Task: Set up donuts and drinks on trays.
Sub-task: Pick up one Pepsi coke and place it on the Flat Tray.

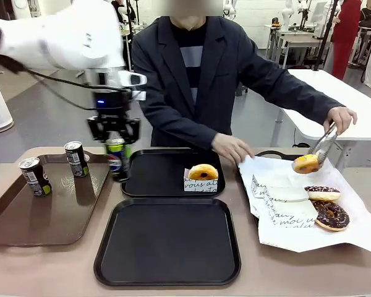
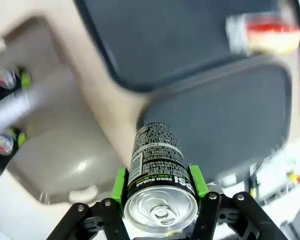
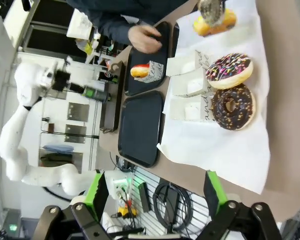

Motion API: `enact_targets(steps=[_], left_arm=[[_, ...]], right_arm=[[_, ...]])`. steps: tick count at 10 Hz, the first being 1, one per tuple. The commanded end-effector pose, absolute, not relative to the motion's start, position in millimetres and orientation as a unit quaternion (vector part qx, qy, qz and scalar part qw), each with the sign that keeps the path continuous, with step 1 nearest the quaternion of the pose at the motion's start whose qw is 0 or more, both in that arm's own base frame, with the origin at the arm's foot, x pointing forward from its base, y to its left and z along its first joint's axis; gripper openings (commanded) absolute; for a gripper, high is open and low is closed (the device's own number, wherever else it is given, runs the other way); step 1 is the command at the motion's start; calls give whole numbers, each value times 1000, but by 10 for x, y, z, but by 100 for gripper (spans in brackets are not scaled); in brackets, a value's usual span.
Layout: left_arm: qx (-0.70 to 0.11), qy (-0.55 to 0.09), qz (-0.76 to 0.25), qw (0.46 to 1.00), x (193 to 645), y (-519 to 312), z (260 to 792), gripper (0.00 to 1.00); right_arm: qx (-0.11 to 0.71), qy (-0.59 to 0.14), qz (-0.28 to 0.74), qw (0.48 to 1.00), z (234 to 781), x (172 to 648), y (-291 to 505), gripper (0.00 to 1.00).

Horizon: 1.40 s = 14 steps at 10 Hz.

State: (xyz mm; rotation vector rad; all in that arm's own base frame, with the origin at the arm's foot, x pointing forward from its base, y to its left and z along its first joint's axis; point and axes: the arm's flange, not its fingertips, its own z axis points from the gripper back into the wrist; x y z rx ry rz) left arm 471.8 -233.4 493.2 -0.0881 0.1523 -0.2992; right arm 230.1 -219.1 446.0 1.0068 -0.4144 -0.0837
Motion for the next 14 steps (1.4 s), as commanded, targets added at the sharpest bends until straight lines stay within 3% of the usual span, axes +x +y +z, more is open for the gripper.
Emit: enact_targets(steps=[1, 3, 11, 12, 14], left_arm=[[-74, 82, -171, 979, 3760, -1300, 5484, 59], [-90, 54, -156, 982, 3425, -1007, 5604, 59], [-89, 51, -156, 982, 3302, -958, 5724, 59], [-86, 52, -152, 983, 3351, -1005, 5681, 59], [-50, 33, -149, 987, 3871, -1461, 5515, 59]], right_arm=[[486, -205, -34, 849, 4461, 2314, -2203, 100], [486, -205, -34, 849, 4461, 2314, -2203, 100], [486, -205, -34, 849, 4461, 2314, -2203, 100], [486, -205, -34, 849, 4461, 2314, -2203, 100], [486, -205, -34, 849, 4461, 2314, -2203, 100]])
